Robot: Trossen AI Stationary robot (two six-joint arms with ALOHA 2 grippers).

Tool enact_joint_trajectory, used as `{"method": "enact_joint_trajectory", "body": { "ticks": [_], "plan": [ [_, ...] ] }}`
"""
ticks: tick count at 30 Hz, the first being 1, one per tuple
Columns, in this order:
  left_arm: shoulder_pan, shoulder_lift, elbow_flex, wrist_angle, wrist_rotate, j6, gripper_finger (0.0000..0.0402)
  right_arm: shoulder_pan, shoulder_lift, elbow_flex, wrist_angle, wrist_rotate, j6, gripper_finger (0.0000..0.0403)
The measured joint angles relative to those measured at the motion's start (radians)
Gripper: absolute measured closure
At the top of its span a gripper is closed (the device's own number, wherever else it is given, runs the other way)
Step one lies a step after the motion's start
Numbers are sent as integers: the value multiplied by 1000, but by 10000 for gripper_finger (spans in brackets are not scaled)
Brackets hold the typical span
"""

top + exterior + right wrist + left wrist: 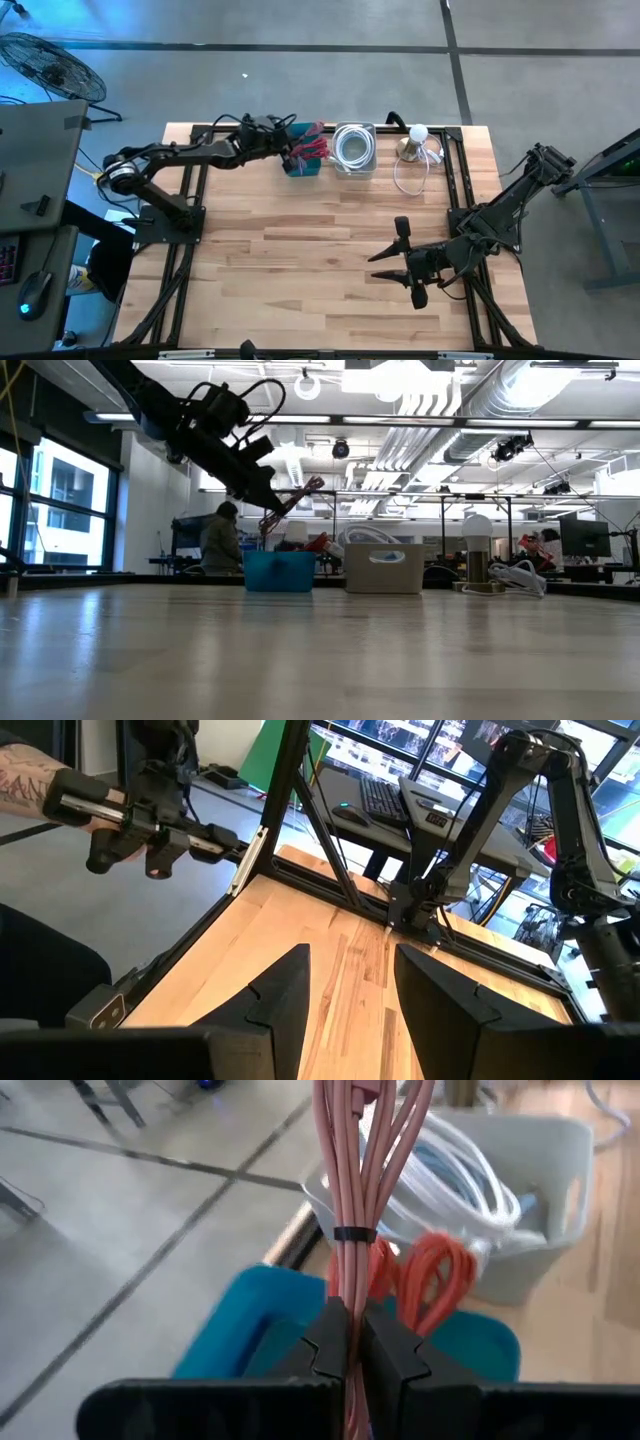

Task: Pick & Place USB Port
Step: Put the pink charger cable into the blue bin

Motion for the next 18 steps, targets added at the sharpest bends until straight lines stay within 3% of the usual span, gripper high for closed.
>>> {"method": "enact_joint_trajectory", "body": {
  "ticks": [10, 18],
  "plan": [
    [0, 106, -1, 65, 57, -1, 395, 0, 0, 0, 2, 0, 0, 263],
    [0, 123, -1, 75, 66, -7, 392, 0, 0, 0, 0, 0, 0, 263]
  ]
}}
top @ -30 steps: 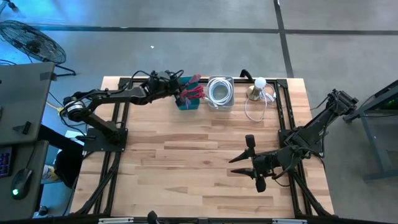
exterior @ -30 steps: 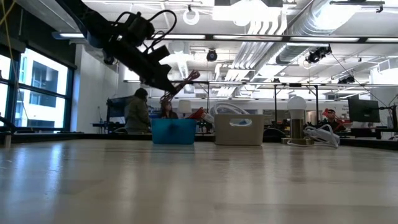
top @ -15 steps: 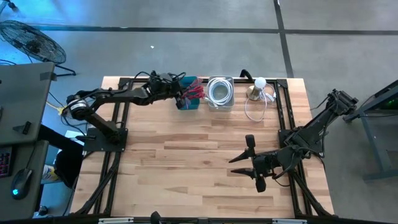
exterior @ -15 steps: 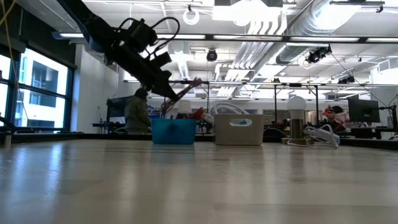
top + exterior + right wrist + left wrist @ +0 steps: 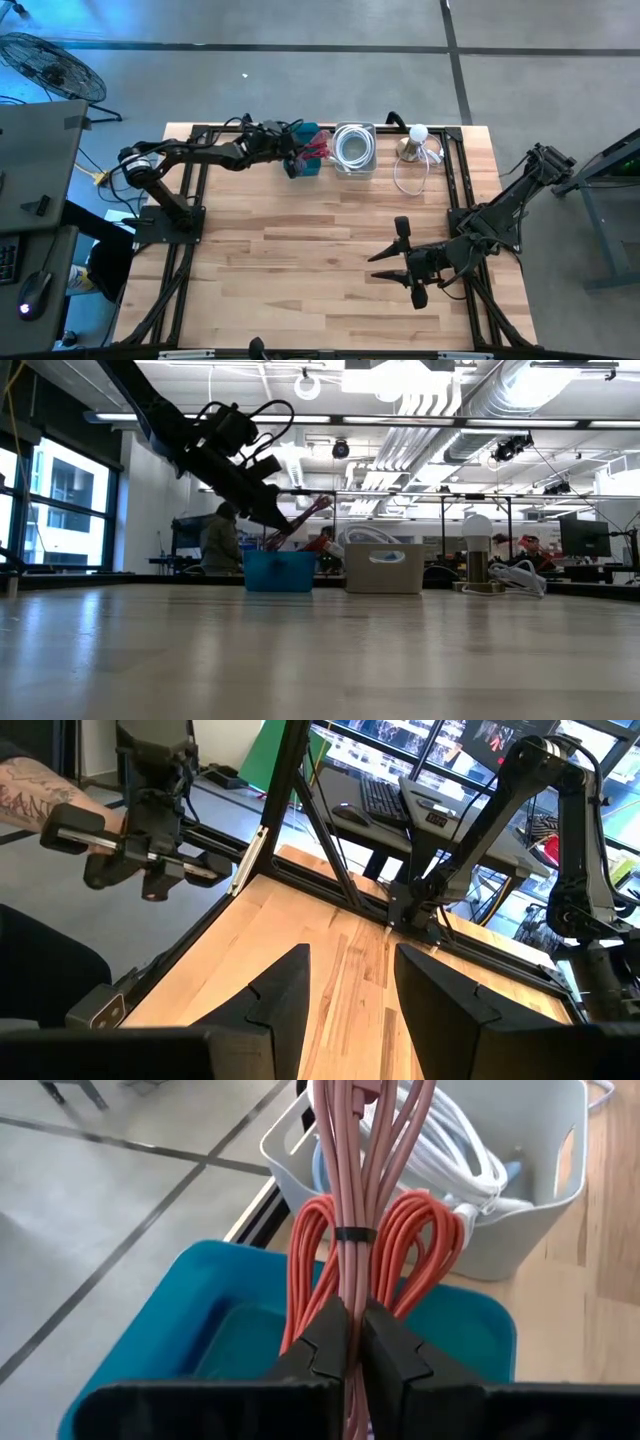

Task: Pick & Place USB Port
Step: Put the pink charger cable into the blue bin, then return to Home Position

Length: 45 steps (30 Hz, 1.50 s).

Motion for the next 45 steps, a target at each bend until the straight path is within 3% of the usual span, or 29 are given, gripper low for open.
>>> {"method": "enact_joint_trajectory", "body": {
  "ticks": [9, 13, 18, 22, 31, 36, 38, 45],
  "plan": [
    [0, 0, 0, -57, -1, 8, 371, 0, 0, 0, -1, 0, 0, 263],
    [1, 0, 0, -61, 73, 8, 369, 0, 0, 0, -1, 0, 0, 263],
    [0, 0, 0, -95, 79, 27, 362, 0, 0, 0, -1, 0, 0, 263],
    [0, 0, 0, -121, 69, 29, 330, 0, 0, 0, -1, 0, 0, 263],
    [-13, 0, 0, -135, 96, 35, 213, 0, 0, 0, -10, 0, 0, 263],
    [-50, -21, 6, -136, 98, 53, 200, -1, 0, 0, -11, 9, 0, 263],
    [-58, -30, 13, -154, 136, 54, 200, -1, 0, 0, -13, 9, 0, 263],
    [-130, -93, 59, -163, 460, 111, 199, -3, 0, 0, -14, 10, 0, 263]
  ]
}}
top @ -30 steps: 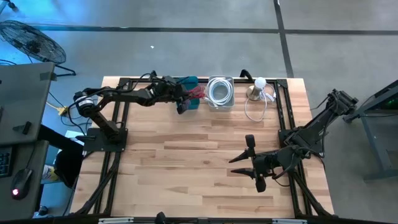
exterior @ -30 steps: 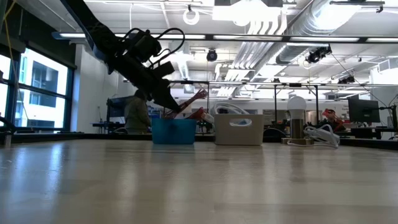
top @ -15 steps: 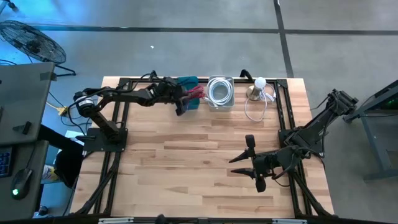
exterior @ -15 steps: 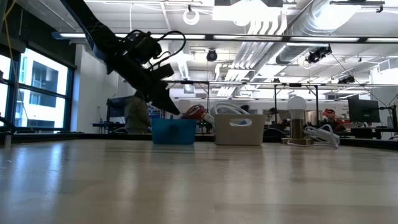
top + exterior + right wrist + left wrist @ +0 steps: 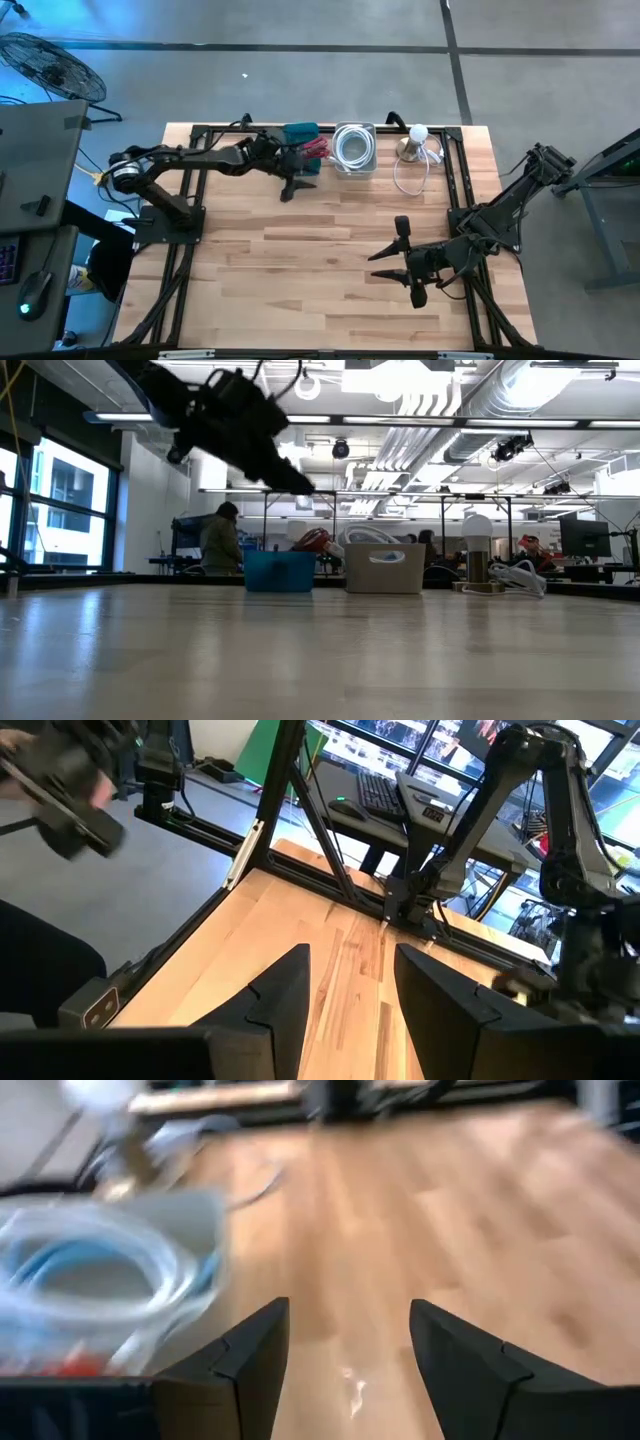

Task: Pick & Place USB Port
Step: Return to Home Position

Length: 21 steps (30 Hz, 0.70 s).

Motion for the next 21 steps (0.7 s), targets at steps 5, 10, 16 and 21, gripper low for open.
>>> {"method": "enact_joint_trajectory", "body": {
  "ticks": [5, 10, 16, 21],
  "plan": [
    [-65, -84, 37, -55, 67, 22, 199, 0, 0, 0, 0, 1, 2, 263],
    [-124, -202, 48, -170, 75, 56, 199, 0, 0, 0, 6, 1, 3, 263],
    [-206, -372, 48, -315, -49, 135, 199, 0, 0, 0, 8, 2, 5, 263],
    [-290, -509, 48, -404, -236, 161, 199, 0, 0, 0, 19, 24, 11, 263]
  ]
}}
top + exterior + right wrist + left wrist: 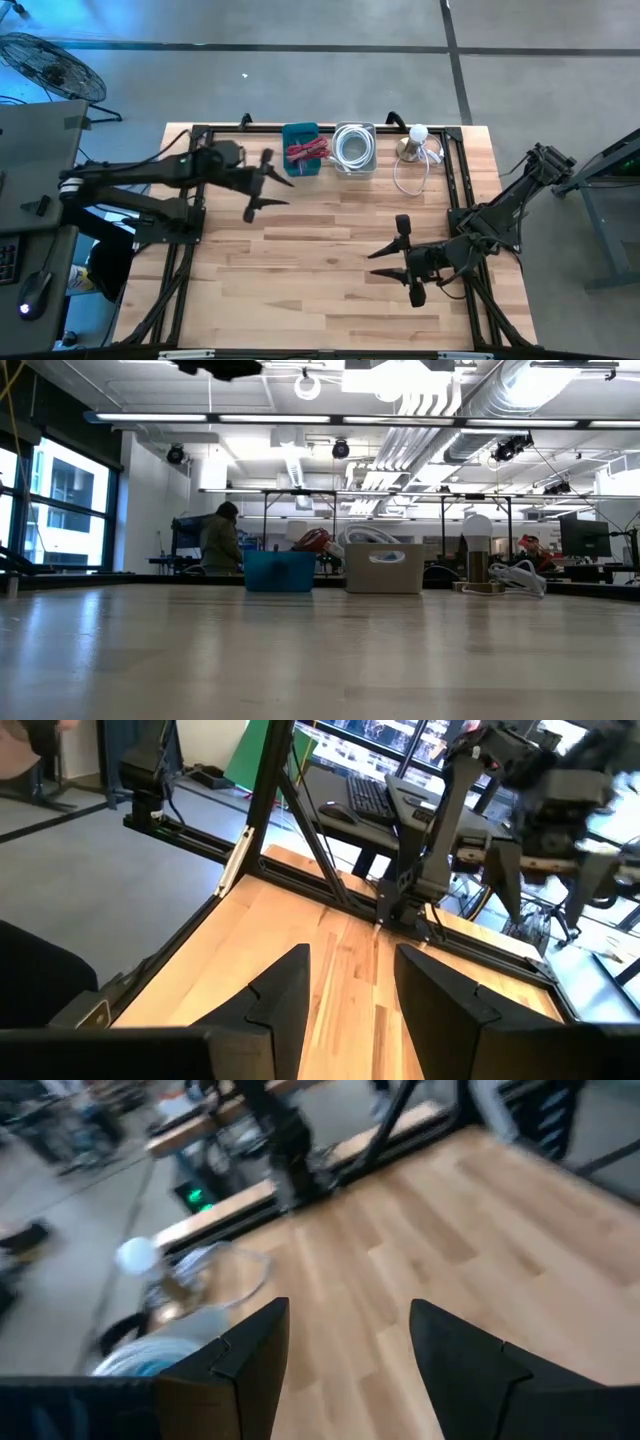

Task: Pick & Place USB Port
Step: Return to Home Position

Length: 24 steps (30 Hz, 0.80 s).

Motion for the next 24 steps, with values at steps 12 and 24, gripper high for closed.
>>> {"method": "enact_joint_trajectory", "body": {
  "ticks": [12, 24],
  "plan": [
    [-217, -202, 0, -268, -384, 46, 199, -23, 0, 0, 11, 4, 15, 263],
    [-288, -349, -54, -357, -494, 25, 199, -53, 0, 0, 10, -4, 41, 263]
  ]
}}
